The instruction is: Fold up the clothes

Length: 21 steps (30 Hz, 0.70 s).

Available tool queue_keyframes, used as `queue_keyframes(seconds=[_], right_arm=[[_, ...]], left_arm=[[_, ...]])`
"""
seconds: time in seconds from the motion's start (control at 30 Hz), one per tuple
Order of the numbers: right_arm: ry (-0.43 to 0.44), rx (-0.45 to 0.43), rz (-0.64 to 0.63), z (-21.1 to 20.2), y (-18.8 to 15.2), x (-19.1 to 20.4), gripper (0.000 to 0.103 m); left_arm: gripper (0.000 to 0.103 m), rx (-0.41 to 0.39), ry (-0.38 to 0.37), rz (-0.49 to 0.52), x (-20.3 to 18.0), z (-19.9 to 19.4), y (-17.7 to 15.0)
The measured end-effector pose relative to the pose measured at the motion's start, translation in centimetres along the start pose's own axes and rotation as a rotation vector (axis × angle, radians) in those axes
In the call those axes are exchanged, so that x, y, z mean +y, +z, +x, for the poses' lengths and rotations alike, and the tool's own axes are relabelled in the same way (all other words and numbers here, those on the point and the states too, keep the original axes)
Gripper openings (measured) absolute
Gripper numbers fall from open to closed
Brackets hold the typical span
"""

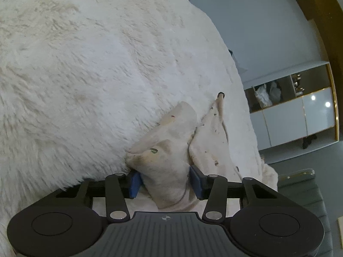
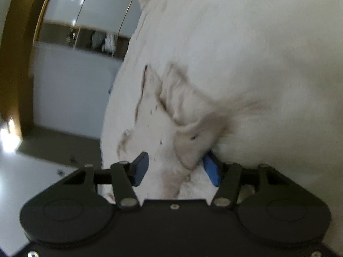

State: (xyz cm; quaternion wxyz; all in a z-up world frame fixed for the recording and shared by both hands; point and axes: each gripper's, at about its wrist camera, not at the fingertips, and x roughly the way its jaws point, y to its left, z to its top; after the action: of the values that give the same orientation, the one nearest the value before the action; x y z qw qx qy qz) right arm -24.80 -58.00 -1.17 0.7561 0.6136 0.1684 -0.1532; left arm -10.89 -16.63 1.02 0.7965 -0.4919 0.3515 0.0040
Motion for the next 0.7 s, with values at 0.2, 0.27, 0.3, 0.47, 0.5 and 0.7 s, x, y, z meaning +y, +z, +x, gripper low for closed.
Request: queue_keyframes(seconds=[0.2, 0.27, 0.3, 0.47, 0.5, 0.7], right_arm=[[-0.003, -0.066, 0.002, 1.9, 0.5, 0.6, 0.006], [-0.013, -0.107, -0.042, 1.7, 0.7, 1.3, 0.005], [-0.011, -0.118, -0.049, 1.5, 0.7, 1.4, 0.005], [-0.017, -0.236, 0.146, -0.2, 2.2, -1.6, 0.003], [-0.011, -0.245, 0.202, -0.4, 2.4, -2.5, 0.003], [-0.016, -0.301, 0.232, -0.6, 2.1, -3.4, 0.004]], left_arm=[[0.009, -0.031, 0.046, -0.023, -0.6, 0.2, -0.4], [0.007, -0.097, 0.074, -0.015, -1.1, -0.5, -0.7], [0.007, -0.143, 0.073, -0.012, -1.4, -1.2, -0.6], [0.006, -0.218, 0.115, -0.053, -0.8, -2.8, -0.1], [0.006, -0.214, 0.126, -0.067, -0.4, -2.8, -0.2], [0.007, -0.204, 0.123, -0.081, 1.1, -2.6, -1.2]])
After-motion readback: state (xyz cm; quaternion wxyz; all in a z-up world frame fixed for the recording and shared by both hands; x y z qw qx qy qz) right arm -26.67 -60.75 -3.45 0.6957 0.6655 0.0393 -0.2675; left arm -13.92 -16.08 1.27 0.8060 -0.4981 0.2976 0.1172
